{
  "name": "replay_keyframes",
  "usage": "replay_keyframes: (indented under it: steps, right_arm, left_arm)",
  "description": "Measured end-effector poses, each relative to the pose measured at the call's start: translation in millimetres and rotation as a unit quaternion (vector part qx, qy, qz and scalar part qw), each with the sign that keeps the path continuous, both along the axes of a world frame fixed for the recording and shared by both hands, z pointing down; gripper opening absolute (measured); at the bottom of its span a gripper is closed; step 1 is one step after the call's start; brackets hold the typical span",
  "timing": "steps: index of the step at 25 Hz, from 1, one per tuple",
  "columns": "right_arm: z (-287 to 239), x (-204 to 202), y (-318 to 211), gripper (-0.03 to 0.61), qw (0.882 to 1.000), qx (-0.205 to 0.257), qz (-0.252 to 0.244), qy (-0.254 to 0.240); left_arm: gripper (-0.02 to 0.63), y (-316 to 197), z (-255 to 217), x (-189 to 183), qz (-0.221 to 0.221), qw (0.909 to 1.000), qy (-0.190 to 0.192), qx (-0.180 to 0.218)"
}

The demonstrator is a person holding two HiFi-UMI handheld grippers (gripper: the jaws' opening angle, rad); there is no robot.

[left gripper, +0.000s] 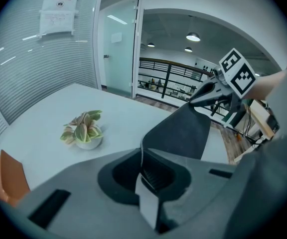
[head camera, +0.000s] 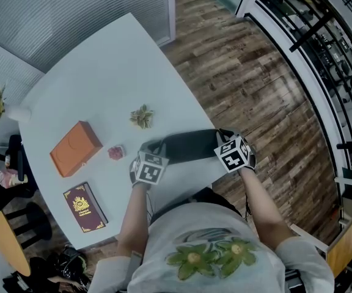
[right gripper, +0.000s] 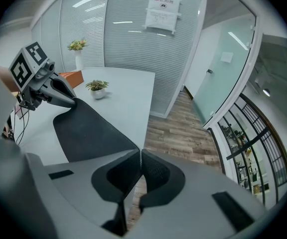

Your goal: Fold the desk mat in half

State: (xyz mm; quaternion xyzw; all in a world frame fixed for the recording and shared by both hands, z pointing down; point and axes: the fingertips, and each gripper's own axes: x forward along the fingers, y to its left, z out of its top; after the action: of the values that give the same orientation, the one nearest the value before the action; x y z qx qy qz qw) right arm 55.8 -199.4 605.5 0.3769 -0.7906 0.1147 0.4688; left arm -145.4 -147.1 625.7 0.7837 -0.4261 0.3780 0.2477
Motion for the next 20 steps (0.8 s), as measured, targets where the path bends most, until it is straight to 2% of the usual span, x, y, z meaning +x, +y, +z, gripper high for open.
replay_keyframes:
  steps: [20]
  right_arm:
    - [34, 0, -1, 0.029, 0.999, -0.032, -0.014, 0.024]
  left_arm:
    - [0.020, -1, 25, 1, -0.004, 0.9995, -0.003, -0.032]
